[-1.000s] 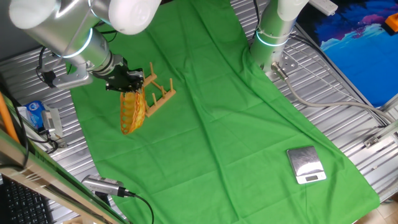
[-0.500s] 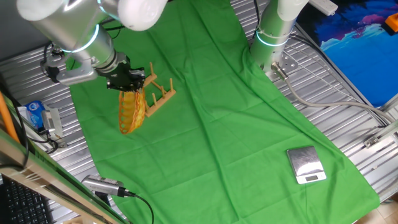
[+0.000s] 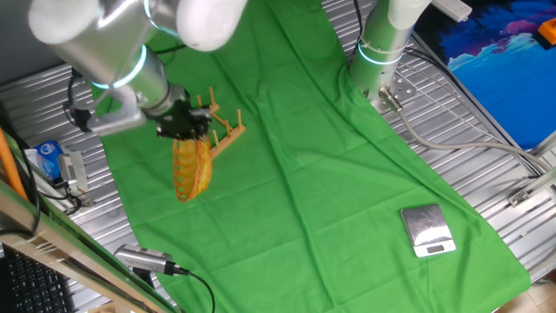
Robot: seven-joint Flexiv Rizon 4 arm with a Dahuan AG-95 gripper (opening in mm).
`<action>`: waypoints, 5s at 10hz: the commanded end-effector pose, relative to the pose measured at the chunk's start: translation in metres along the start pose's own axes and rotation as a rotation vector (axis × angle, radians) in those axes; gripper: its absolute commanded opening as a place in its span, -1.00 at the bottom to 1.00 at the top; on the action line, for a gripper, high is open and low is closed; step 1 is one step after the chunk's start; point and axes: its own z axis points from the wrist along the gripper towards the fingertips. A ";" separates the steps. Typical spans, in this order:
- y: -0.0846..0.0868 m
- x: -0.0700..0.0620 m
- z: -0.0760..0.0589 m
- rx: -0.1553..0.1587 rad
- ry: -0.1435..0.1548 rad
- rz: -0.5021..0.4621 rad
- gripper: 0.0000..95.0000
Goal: Take the dish off the dish rack
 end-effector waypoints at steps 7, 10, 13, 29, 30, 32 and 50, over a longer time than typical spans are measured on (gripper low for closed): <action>0.013 -0.043 0.015 0.047 -0.001 0.133 -1.00; 0.013 -0.043 0.015 0.048 0.008 0.057 -1.00; 0.013 -0.043 0.015 0.052 0.006 0.072 -1.00; 0.055 -0.071 0.036 0.075 -0.050 0.182 -1.00; 0.055 -0.071 0.036 0.072 -0.043 0.163 -1.00; 0.055 -0.071 0.036 0.067 -0.034 0.103 -1.00; 0.066 -0.121 0.083 0.112 -0.079 0.256 -1.00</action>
